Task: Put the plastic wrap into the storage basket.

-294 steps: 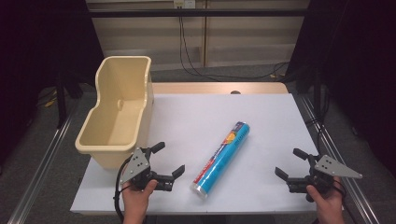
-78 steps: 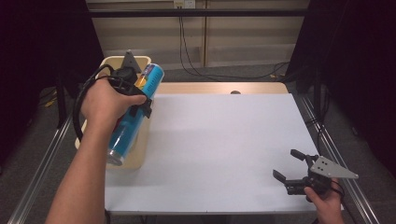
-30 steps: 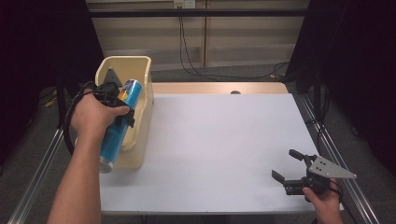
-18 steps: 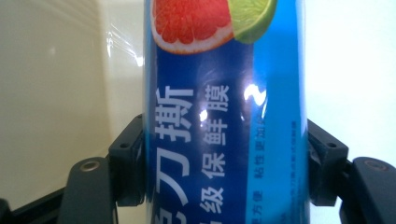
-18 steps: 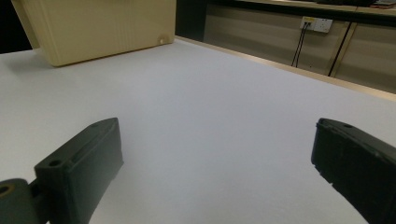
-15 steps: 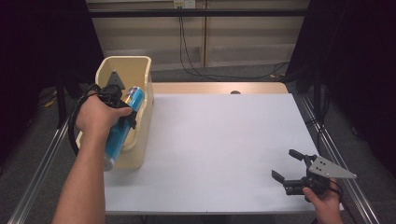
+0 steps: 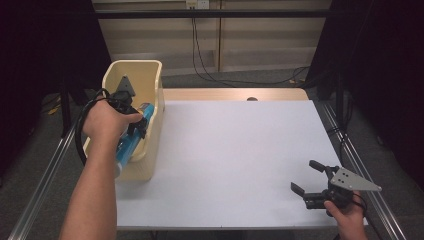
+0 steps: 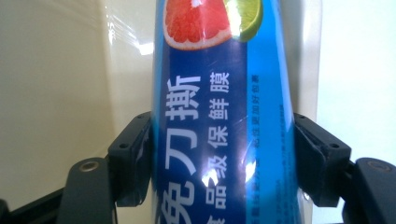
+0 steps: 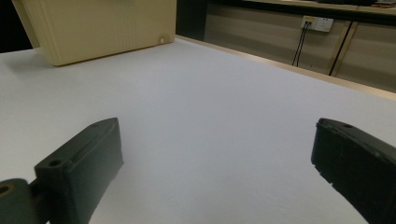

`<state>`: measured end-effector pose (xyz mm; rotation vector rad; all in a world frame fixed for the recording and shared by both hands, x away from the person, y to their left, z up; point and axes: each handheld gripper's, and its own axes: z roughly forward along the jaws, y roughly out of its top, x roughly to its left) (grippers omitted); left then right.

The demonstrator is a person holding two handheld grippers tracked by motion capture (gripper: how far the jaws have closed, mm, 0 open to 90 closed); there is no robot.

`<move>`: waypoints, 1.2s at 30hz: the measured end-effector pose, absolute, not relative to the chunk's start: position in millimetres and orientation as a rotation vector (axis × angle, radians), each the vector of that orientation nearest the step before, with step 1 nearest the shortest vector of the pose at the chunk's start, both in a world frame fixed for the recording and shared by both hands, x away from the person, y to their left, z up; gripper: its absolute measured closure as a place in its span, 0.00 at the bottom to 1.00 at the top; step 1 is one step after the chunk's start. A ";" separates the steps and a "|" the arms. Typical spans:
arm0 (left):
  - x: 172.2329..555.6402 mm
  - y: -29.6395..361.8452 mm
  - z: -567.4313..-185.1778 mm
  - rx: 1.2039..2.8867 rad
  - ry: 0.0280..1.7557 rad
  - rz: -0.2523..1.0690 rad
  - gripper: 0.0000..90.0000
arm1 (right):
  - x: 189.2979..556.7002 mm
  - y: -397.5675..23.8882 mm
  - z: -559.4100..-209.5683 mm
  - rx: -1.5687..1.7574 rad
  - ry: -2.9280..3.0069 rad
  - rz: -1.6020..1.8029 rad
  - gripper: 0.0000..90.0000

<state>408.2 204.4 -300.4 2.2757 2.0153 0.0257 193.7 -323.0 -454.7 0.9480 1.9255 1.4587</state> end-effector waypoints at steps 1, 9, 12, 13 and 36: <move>408.9 202.8 -299.9 2.281 2.018 0.033 0.34 | 193.8 -322.7 -455.1 0.953 1.924 1.462 0.02; 404.4 200.1 -254.2 2.167 1.931 0.082 0.33 | 194.0 -321.8 -454.8 0.944 1.930 1.461 0.02; 402.8 195.7 -252.9 2.168 1.914 0.068 0.31 | 193.5 -321.3 -454.4 0.936 1.933 1.459 0.02; 402.3 193.2 -252.9 2.161 1.906 0.059 0.29 | 193.1 -321.0 -454.2 0.937 1.932 1.460 0.02; 397.6 127.9 -254.9 2.198 1.711 -0.026 0.23 | 192.3 -323.4 -452.7 0.939 1.921 1.460 0.02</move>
